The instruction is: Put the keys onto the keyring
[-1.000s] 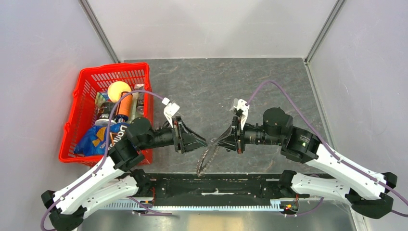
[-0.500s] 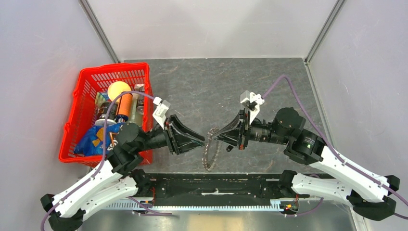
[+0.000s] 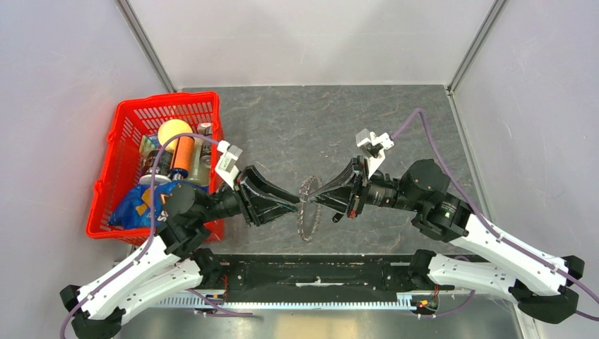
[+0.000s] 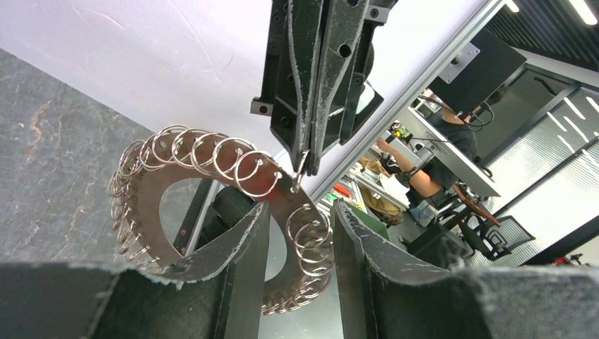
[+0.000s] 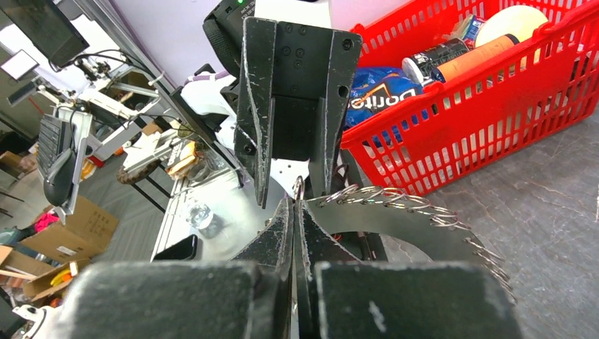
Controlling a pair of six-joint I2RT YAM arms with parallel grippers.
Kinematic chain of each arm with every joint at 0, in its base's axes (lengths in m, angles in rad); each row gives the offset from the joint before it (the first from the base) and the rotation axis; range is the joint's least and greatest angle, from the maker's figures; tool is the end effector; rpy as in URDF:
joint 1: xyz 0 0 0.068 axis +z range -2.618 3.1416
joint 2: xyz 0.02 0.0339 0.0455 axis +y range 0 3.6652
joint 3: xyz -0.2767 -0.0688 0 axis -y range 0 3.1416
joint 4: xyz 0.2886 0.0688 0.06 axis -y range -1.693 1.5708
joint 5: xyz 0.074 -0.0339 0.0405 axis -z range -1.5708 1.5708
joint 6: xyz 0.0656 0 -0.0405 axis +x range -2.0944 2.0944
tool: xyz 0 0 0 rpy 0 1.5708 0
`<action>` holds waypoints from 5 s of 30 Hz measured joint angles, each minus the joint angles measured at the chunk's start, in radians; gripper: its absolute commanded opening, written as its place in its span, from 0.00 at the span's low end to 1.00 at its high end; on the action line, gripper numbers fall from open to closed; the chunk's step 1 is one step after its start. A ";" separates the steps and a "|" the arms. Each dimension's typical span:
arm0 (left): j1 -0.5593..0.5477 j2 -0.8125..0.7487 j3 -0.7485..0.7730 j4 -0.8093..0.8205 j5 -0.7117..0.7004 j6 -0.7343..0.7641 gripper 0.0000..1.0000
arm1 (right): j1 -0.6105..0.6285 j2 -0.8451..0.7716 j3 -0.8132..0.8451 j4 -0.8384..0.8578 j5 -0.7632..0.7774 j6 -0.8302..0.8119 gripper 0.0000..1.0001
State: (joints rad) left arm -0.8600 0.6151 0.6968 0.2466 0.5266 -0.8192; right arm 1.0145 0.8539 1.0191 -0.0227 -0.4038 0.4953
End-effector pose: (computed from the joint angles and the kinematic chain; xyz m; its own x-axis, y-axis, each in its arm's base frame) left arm 0.1058 -0.1734 0.3987 -0.5618 -0.3155 -0.7647 0.8130 -0.0396 -0.5809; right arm 0.1080 0.2225 0.4478 -0.4028 0.1799 -0.8974 -0.9034 0.0793 0.4214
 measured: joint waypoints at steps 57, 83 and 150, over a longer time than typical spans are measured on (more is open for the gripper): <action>0.000 0.028 -0.005 0.144 0.000 -0.041 0.02 | 0.000 0.011 -0.097 0.239 -0.035 0.118 0.00; 0.000 0.028 -0.005 0.085 0.076 0.022 0.02 | 0.000 -0.121 -0.049 -0.105 0.142 0.038 0.61; 0.000 -0.053 -0.049 0.028 0.169 0.088 0.02 | -0.194 0.513 -0.238 -0.576 0.532 0.149 0.00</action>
State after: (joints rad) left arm -0.8600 0.5625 0.6476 0.2749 0.6952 -0.7315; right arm 0.8204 1.3670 0.7807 -0.5987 0.1284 0.6445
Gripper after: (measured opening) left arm 0.030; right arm 0.007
